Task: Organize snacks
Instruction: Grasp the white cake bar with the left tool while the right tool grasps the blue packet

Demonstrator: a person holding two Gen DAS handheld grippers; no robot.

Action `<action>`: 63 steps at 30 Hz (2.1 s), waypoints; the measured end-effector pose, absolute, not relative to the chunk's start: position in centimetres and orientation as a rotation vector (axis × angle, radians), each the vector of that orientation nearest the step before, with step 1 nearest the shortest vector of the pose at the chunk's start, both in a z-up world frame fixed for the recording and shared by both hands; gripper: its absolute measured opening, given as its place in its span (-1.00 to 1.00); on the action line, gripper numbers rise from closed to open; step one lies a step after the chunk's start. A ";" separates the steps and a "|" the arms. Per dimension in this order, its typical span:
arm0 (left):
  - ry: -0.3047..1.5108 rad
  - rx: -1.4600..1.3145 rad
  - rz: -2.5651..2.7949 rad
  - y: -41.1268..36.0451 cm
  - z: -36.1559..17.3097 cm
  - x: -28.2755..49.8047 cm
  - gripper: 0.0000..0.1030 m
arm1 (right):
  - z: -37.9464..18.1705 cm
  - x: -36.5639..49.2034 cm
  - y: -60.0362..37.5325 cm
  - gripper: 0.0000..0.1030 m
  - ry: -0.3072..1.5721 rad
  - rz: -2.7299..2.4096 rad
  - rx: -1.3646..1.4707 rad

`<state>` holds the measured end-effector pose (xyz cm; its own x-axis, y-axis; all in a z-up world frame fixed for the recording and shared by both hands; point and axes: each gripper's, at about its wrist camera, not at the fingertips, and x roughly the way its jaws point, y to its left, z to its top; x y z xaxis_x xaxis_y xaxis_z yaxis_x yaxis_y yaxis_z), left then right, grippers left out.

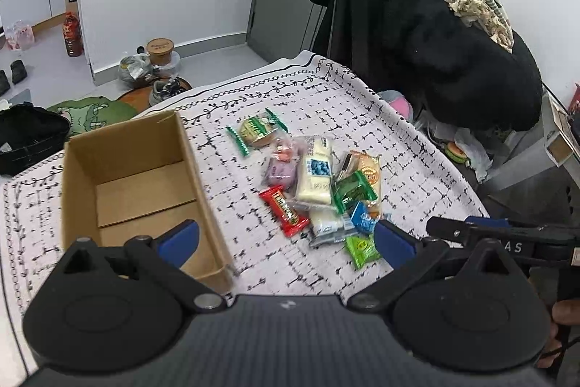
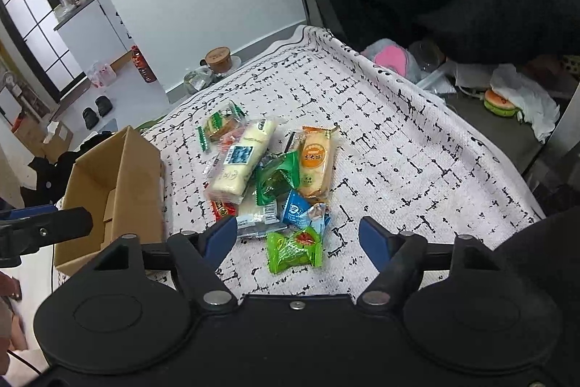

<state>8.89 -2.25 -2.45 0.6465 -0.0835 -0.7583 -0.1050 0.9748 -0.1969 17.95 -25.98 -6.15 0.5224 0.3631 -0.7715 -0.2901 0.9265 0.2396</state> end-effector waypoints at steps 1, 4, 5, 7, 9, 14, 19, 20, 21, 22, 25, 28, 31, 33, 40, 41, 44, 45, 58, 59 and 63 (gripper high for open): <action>0.870 -0.235 0.009 -2.3 -2.6 9.3 0.98 | -6.4 18.2 -26.0 0.36 0.949 0.391 0.090; 0.867 -0.237 0.004 -2.5 -3.1 10.4 0.98 | -7.1 19.1 -26.1 0.24 0.975 0.396 0.116; 0.866 -0.241 0.004 -2.6 -3.3 10.8 0.98 | -7.4 19.3 -26.1 0.22 0.983 0.400 0.129; 0.872 -0.258 -0.005 -2.8 -3.9 11.7 0.97 | -7.9 19.9 -26.3 0.22 0.996 0.389 0.157; 0.880 -0.260 -0.022 -3.2 -4.4 12.5 0.93 | -8.5 20.4 -26.5 0.22 1.010 0.370 0.187; 0.930 -0.268 -0.042 -3.8 -5.9 14.8 0.88 | -9.4 21.1 -26.5 0.22 1.018 0.362 0.226; 0.947 -0.289 -0.056 -4.5 -7.3 16.2 0.78 | -10.8 21.9 -26.5 0.16 1.048 0.331 0.280; 0.948 -0.278 -0.065 -4.9 -7.5 16.4 0.77 | -11.1 22.1 -26.4 0.13 1.059 0.326 0.287; 0.950 -0.271 -0.069 -5.1 -7.7 16.6 0.71 | -11.4 22.3 -26.3 0.10 1.069 0.325 0.292; 0.955 -0.267 -0.069 -5.2 -8.0 16.9 0.66 | -11.7 22.5 -26.2 0.10 1.077 0.324 0.298; 0.970 -0.295 -0.060 -5.2 -9.0 17.7 0.55 | -12.5 22.8 -25.9 0.05 1.098 0.318 0.310; 0.986 -0.324 -0.050 -4.9 -10.0 18.6 0.38 | -13.3 23.4 -25.7 -0.01 1.121 0.316 0.329; 0.993 -0.343 -0.040 -4.7 -10.8 19.6 0.36 | -13.8 23.9 -25.5 -0.02 1.131 0.308 0.350; 0.993 -0.355 -0.022 -4.5 -11.3 20.1 0.34 | -14.2 24.2 -25.0 -0.04 1.141 0.313 0.347; 0.995 -0.400 -0.007 -4.5 -12.8 22.1 0.33 | -15.3 25.3 -24.1 -0.03 1.145 0.297 0.336; 0.994 -0.405 -0.010 -4.6 -13.0 22.3 0.33 | -15.4 25.4 -24.0 -0.03 1.144 0.294 0.333; 1.005 -0.430 -0.004 -4.9 -13.6 22.9 0.33 | -15.7 25.7 -23.8 0.04 1.140 0.289 0.325; 1.007 -0.435 0.001 -5.0 -13.8 22.9 0.31 | -15.8 25.8 -23.7 0.09 1.142 0.285 0.318; 1.019 -0.645 0.099 -3.3 -14.9 21.4 -0.32 | -16.6 25.7 -22.1 -0.44 1.169 0.303 0.241; 1.007 -0.668 0.107 -3.1 -14.8 20.8 -0.32 | -16.5 25.5 -22.1 -0.44 1.163 0.307 0.236; 0.978 -0.661 0.113 -3.2 -13.9 20.3 -0.36 | -15.9 25.1 -22.4 -0.45 1.135 0.319 0.238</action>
